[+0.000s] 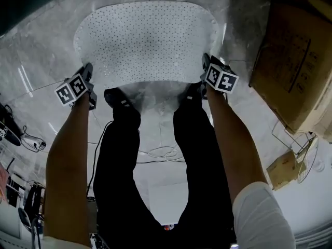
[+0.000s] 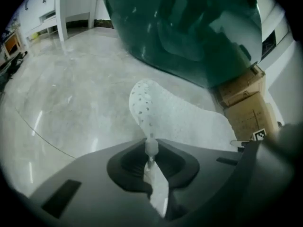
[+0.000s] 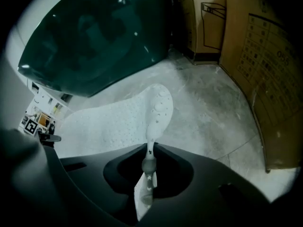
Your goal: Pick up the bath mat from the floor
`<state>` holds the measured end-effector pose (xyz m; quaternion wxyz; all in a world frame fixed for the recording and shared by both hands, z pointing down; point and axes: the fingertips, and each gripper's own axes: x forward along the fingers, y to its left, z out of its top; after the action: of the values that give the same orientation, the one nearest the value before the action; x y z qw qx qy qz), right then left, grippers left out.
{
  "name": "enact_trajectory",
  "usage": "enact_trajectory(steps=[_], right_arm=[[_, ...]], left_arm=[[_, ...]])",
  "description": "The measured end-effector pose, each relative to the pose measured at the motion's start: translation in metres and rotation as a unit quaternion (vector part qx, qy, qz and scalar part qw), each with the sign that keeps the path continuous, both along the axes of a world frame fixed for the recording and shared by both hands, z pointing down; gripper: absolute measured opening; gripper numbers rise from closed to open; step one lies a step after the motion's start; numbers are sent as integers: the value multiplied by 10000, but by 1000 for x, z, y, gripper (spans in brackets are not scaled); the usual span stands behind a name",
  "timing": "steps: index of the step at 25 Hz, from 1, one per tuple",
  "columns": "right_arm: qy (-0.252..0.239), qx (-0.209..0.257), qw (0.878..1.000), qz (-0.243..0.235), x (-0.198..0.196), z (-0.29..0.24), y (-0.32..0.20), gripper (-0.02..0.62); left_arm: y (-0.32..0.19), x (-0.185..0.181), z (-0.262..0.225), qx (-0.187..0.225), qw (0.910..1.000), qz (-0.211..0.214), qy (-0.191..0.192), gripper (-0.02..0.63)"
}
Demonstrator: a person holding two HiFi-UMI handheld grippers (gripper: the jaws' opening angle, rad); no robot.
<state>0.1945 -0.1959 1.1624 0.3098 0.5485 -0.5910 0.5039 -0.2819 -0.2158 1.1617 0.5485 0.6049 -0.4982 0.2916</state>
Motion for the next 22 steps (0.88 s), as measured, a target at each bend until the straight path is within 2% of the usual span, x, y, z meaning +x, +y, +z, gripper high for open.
enact_trajectory(steps=[3, 6, 10, 14, 18, 20, 22], right_arm=[[-216, 49, 9997, -82, -25, -65, -6, 46], [-312, 263, 9990, -182, -52, -143, -14, 46], [-332, 616, 9971, -286, -69, -258, -37, 46], [-373, 934, 9930, -617, -82, -391, -34, 46], [-448, 1614, 9828, -782, -98, -529, -43, 46], [-441, 2033, 9745, -839, -102, -600, -44, 46], [-380, 2591, 9601, -980, -105, -675, -56, 46]], left_arm=[[-2, 21, -66, 36, 9989, 120, 443, 41], [-5, 35, -142, 153, 9967, 357, 710, 40], [-14, 51, -252, 553, 9915, 733, 919, 37], [4, 44, -382, 926, 9860, 1019, 946, 34], [-15, 22, -525, 1955, 9661, 1452, 857, 32], [-20, 7, -592, 2468, 9557, 1316, 914, 33], [-34, -7, -656, 2960, 9423, 1198, 1007, 32]])
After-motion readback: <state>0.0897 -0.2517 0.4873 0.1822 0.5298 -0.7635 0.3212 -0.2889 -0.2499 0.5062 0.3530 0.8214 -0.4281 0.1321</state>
